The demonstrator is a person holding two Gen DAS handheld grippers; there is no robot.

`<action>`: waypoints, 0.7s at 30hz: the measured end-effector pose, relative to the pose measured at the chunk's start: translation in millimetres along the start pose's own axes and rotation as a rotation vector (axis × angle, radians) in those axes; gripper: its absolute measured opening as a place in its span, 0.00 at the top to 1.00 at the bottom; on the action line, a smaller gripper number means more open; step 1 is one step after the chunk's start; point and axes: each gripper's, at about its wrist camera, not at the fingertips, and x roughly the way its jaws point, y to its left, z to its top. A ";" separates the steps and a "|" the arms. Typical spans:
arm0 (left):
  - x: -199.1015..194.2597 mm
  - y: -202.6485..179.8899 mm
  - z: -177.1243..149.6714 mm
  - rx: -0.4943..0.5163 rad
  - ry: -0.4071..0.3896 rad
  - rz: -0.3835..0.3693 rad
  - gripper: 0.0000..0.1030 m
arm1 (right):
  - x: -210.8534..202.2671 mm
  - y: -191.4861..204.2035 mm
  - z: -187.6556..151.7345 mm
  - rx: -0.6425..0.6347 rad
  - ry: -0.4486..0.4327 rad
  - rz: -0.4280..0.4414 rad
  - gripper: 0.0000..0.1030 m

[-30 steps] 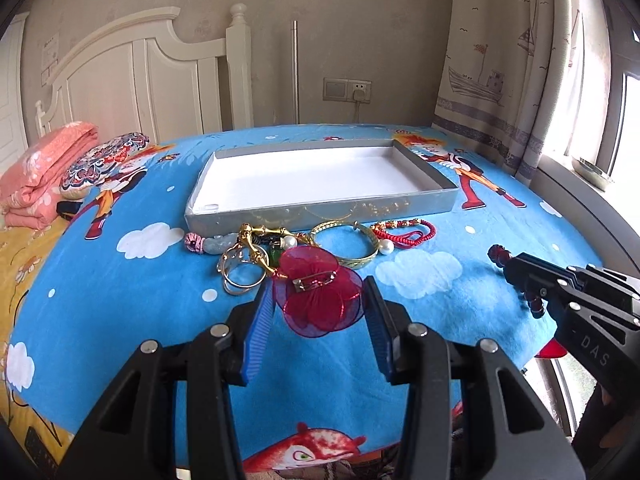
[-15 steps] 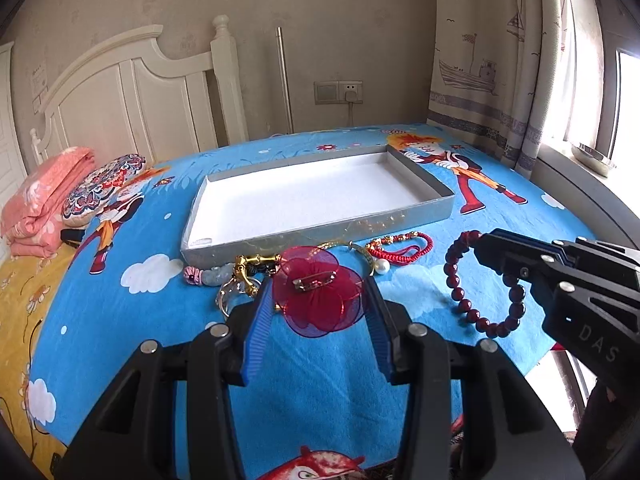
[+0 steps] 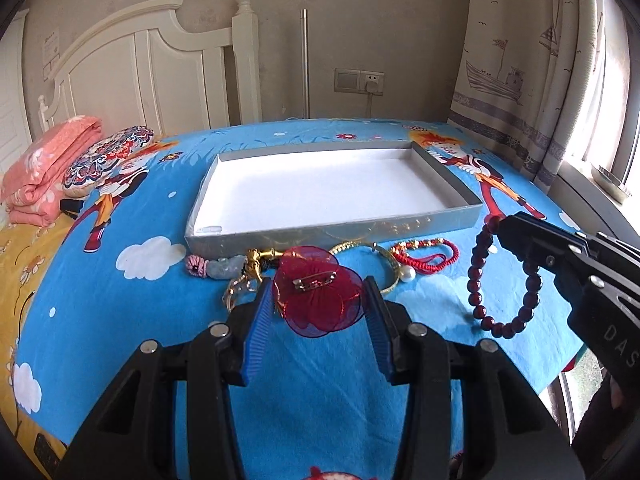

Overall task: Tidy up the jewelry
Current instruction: 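Carry both items over the tray and open both tools to drop them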

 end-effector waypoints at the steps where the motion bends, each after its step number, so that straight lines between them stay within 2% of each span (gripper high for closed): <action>1: 3.0 1.7 5.7 -0.001 0.003 0.001 0.58 | 4.6 0.5 5.2 -0.003 0.001 0.000 0.88; 10: 41.0 25.9 74.2 -0.046 0.023 0.033 0.58 | 39.5 3.9 66.8 -0.035 -0.039 -0.018 0.88; 16: 82.3 43.7 114.1 -0.083 0.065 0.086 0.58 | 87.8 1.7 92.3 -0.035 0.011 -0.043 0.88; 21: 115.4 53.0 130.2 -0.105 0.092 0.115 0.58 | 126.7 -4.2 100.1 -0.020 0.066 -0.065 0.88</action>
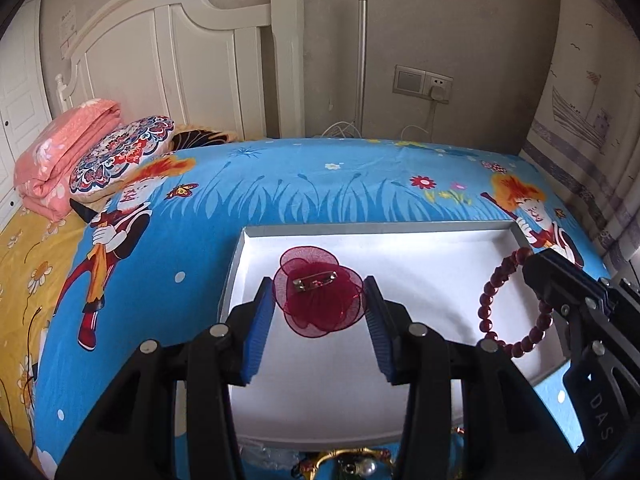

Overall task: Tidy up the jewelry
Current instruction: 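Carry both items over the tray and open both tools to drop them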

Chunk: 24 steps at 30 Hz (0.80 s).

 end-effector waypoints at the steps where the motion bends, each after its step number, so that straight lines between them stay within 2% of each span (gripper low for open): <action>1: 5.1 -0.4 1.6 -0.002 0.003 0.005 0.58 | 5.2 -0.8 2.0 0.001 0.005 -0.003 0.88; 6: 27.6 -0.2 4.1 -0.012 0.030 0.024 0.56 | 29.9 -2.7 6.6 0.014 0.063 0.019 0.87; 8: 33.3 1.6 3.0 -0.015 0.048 0.030 0.48 | 32.5 -3.8 5.5 0.024 0.074 0.021 0.82; 10: 33.3 3.2 0.5 -0.013 0.042 0.035 0.41 | 29.5 -5.2 2.3 0.036 0.068 0.030 0.60; 12: 31.0 4.1 -2.5 -0.008 0.038 0.040 0.33 | 24.4 -7.3 -1.1 0.046 0.058 0.041 0.50; 16: 19.1 3.9 -11.6 0.005 0.034 0.051 0.32 | 6.9 -7.8 -12.2 0.039 0.046 0.039 0.50; 21: -14.4 15.0 -36.7 -0.055 -0.010 0.023 0.19 | -27.1 -15.1 -46.1 0.064 0.041 0.046 0.50; 24: -30.5 17.8 -61.7 -0.100 -0.048 0.034 0.09 | -38.3 -17.3 -65.5 0.097 0.046 0.037 0.50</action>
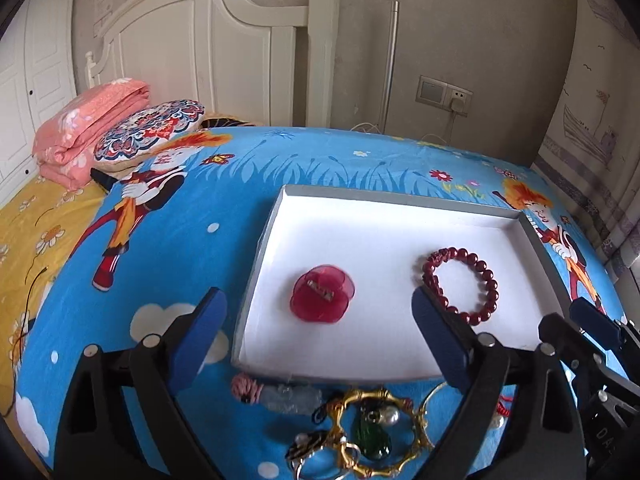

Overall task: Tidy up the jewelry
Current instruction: 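Raise both tools away from the tray back toward the jewelry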

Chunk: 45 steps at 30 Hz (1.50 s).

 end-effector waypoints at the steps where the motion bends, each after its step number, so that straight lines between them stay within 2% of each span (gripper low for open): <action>1: -1.6 -2.6 -7.7 0.009 0.007 -0.015 0.09 | -0.3 -1.8 -5.1 0.032 0.003 0.015 0.50; 3: -0.5 -13.3 -17.3 0.036 0.056 -0.021 0.10 | 7.7 -0.1 -9.6 0.070 0.023 0.033 0.50; 5: -5.0 -24.7 -19.1 0.081 0.076 0.040 0.24 | 16.1 1.5 -6.1 0.065 0.042 0.033 0.52; 8: -13.1 -22.5 -14.9 0.107 0.035 0.000 0.17 | 10.5 -6.8 -0.3 0.040 -0.003 0.028 0.53; 12: -20.5 5.5 -10.4 0.047 -0.023 0.066 0.17 | -13.1 -37.3 11.1 0.120 -0.071 0.020 0.52; 13: -23.6 13.1 -9.2 0.029 -0.049 0.082 0.15 | -19.6 -39.7 12.0 0.113 -0.097 0.000 0.52; 14: -25.9 20.0 -9.2 0.014 -0.077 0.096 0.10 | -23.6 -41.2 11.2 0.104 -0.117 -0.020 0.50; 15: -26.8 25.6 -11.1 -0.002 -0.096 0.108 0.06 | -24.6 -42.4 8.7 0.102 -0.116 -0.039 0.46; 18: -27.3 34.7 -18.2 -0.013 -0.064 0.109 0.06 | -22.8 -42.0 -5.5 0.097 -0.082 -0.049 0.45; 21: -35.2 36.1 -30.0 0.037 -0.060 0.120 0.06 | -21.8 -33.2 -20.1 0.065 -0.057 -0.057 0.45; 32: -50.5 58.4 -86.3 0.034 0.013 0.072 0.06 | -26.7 2.4 -61.7 -0.066 0.005 -0.008 0.45; 35: -50.9 56.5 -90.6 0.045 0.003 0.065 0.06 | -22.6 18.5 -65.4 -0.117 0.012 0.005 0.46; 37: -52.6 55.3 -91.3 0.051 -0.010 0.068 0.06 | -21.3 28.9 -65.4 -0.142 0.013 0.021 0.50; 45: -55.2 63.7 -93.7 0.041 -0.015 0.068 0.06 | -12.1 65.7 -60.7 -0.240 0.035 0.064 0.57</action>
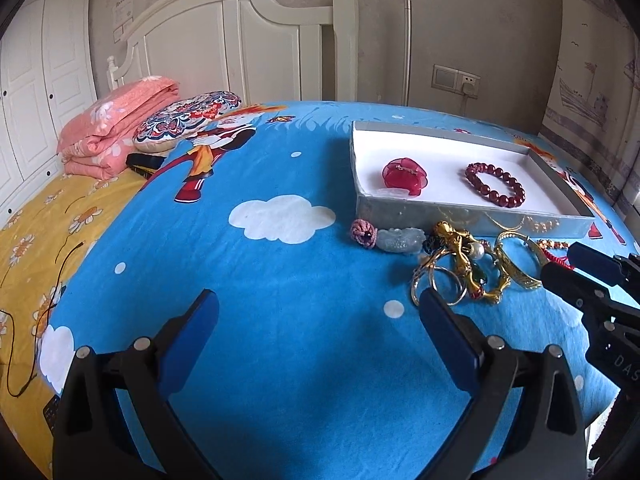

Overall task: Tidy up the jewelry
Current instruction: 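Raise both tools away from the tray back toward the jewelry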

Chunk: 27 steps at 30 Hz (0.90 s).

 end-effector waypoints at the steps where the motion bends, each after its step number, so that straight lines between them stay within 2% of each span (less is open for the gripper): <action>1: 0.0 0.4 -0.9 0.000 0.002 -0.002 0.06 | 2.3 2.1 0.0 -0.008 0.007 0.001 0.59; 5: -0.6 -0.1 -3.2 0.006 0.003 -0.014 0.06 | 11.7 -0.2 -2.8 -0.008 0.046 0.005 0.68; 15: -2.7 -4.2 -2.0 0.013 -0.004 -0.041 0.06 | 24.9 18.9 8.9 -0.112 0.080 0.023 0.73; 17: -1.6 -4.1 -1.7 0.012 0.001 -0.047 0.06 | 26.2 23.6 10.8 -0.133 0.087 0.012 0.77; 19: -1.1 -4.0 -1.5 0.010 0.006 -0.058 0.07 | 27.0 25.2 12.0 -0.138 0.099 0.027 0.85; 23: -3.5 -6.9 -0.4 0.019 -0.003 -0.064 0.07 | 22.3 9.4 8.1 -0.085 0.103 0.079 0.87; 27: -2.0 -10.5 -0.7 0.026 0.001 -0.072 0.07 | 14.5 3.4 0.7 -0.103 0.099 0.060 0.89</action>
